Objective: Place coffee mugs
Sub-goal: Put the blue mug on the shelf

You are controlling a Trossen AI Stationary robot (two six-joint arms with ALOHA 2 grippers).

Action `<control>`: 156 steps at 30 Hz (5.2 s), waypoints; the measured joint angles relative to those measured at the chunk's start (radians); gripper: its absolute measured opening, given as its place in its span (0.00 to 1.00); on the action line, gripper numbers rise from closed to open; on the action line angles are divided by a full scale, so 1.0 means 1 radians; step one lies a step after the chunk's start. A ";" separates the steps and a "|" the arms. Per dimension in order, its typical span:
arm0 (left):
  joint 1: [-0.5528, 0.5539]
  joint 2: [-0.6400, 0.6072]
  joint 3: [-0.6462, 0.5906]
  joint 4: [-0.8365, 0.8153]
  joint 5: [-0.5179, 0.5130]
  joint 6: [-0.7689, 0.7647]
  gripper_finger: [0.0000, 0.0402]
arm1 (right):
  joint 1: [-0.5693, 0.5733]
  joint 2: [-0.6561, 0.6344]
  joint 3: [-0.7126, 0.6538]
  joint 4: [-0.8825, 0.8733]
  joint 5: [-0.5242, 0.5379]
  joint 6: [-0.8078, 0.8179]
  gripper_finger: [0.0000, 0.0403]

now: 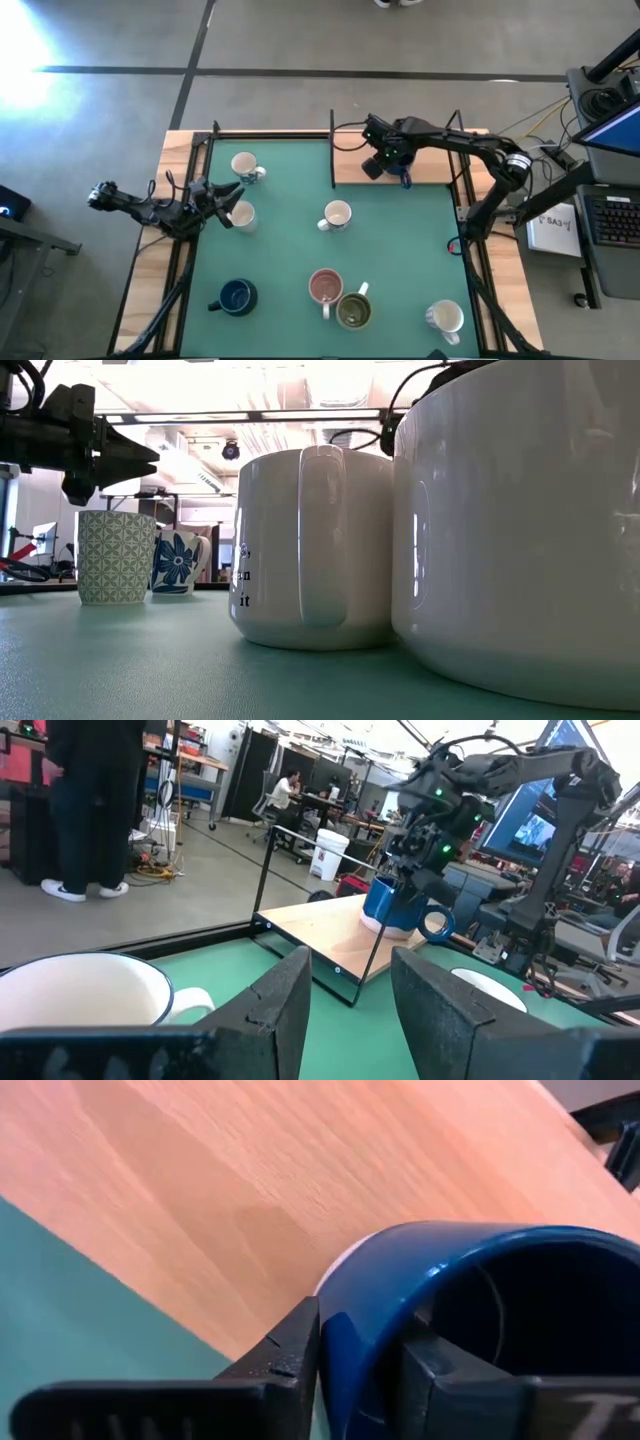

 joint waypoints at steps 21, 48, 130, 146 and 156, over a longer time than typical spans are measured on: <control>0.000 0.000 0.000 0.000 0.000 0.000 0.31 | -0.011 -0.041 0.064 -0.319 -0.010 -0.701 0.05; 0.000 0.000 0.000 0.000 0.000 0.000 0.31 | -0.020 0.018 0.029 -0.177 -0.093 -0.873 0.06; 0.000 0.000 0.000 0.000 0.000 0.000 0.31 | -0.039 0.065 0.112 -0.187 -0.076 -0.310 0.04; 0.000 0.000 0.000 0.000 0.000 0.000 0.31 | -0.106 -0.015 0.105 -0.349 -0.088 -0.460 0.07; 0.000 0.000 0.000 0.000 0.000 0.000 0.31 | -0.209 -0.022 0.068 -0.338 -0.140 -0.516 0.08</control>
